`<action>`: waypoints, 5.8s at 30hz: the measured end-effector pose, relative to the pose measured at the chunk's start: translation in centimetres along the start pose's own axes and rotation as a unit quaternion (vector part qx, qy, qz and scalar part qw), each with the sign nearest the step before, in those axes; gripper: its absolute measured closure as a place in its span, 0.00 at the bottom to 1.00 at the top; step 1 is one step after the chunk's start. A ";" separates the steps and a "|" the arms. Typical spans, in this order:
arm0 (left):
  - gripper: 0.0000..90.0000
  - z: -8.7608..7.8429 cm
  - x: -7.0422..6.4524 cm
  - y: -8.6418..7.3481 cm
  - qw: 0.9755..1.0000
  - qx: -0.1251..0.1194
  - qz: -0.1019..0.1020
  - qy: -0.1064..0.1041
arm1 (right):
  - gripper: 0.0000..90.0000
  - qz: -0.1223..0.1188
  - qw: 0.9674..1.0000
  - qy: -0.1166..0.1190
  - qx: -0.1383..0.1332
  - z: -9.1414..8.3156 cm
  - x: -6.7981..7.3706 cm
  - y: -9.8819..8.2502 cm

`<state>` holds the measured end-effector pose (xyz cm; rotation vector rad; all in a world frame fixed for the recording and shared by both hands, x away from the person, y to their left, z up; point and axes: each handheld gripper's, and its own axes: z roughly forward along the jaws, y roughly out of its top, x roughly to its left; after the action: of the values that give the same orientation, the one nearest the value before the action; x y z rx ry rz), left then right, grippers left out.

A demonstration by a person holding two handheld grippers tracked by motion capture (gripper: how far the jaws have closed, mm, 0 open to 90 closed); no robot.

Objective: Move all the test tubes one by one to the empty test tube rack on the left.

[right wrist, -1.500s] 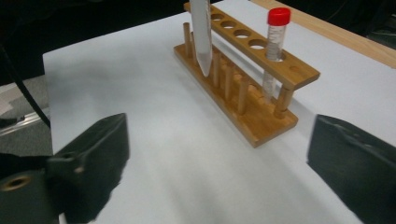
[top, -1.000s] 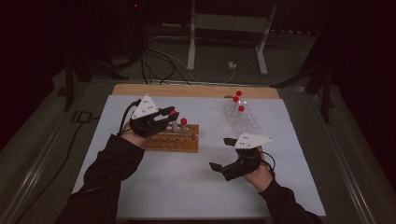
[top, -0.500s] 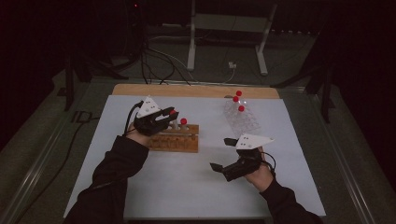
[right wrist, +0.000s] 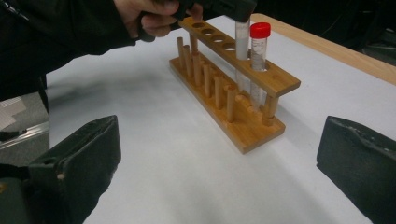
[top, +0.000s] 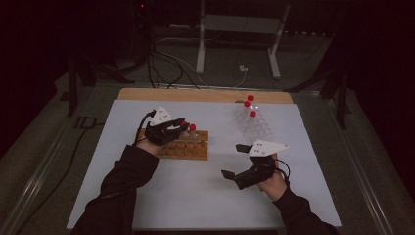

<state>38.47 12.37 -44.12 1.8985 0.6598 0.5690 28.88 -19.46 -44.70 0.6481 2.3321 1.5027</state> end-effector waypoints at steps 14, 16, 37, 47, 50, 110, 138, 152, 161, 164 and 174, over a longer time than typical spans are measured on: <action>0.80 0.6 0.2 -0.9 1.000 0.022 -0.005 -0.003 | 0.00 -0.005 1.000 0.003 -0.002 -0.2 0.1 0.2; 0.80 0.6 0.2 -0.9 1.000 0.024 -0.004 -0.004 | 0.00 -0.007 1.000 0.004 -0.005 -0.3 0.1 0.2; 0.25 -4.1 -0.5 -0.2 1.000 0.009 -0.006 -0.024 | 0.00 -0.008 0.999 -0.018 -0.031 -1.9 -1.6 1.1; 0.02 -6.7 -2.5 -1.8 0.997 -0.006 -0.006 -0.081 | 0.00 0.024 0.997 -0.067 -0.014 -2.5 -5.2 1.1; 0.02 -7.2 -3.0 -2.3 0.996 -0.008 -0.007 -0.091 | 0.00 0.034 0.996 -0.084 -0.012 -2.5 -6.4 1.0; 0.02 -7.9 -3.8 -4.6 0.994 -0.008 -0.014 -0.111 | 0.84 0.100 0.970 -0.218 0.051 2.4 -16.0 -0.2; 0.02 -7.7 -4.8 -3.0 0.992 0.003 -0.001 -0.126 | 0.84 0.038 0.984 -0.170 0.039 -1.2 -10.5 4.0; 0.02 -7.0 -5.9 -2.4 0.990 0.011 0.010 -0.140 | 0.84 0.024 0.992 -0.114 0.052 0.1 -6.8 2.0; 0.02 -6.4 -6.8 -2.0 0.988 0.020 0.018 -0.151 | 0.84 0.005 0.996 -0.071 0.061 1.1 -3.8 1.1; 0.02 -6.2 -7.0 -1.9 0.987 0.021 0.021 -0.155 | 0.84 -0.002 0.996 -0.055 0.063 1.5 -2.8 1.0; 0.02 -5.7 -7.8 -1.6 0.986 0.019 0.023 -0.166 | 0.84 -0.027 0.996 -0.007 0.085 3.4 0.2 0.6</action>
<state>28.74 11.50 -44.10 1.9884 0.4126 0.2578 30.43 -16.49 -45.60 0.6279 2.4650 1.2816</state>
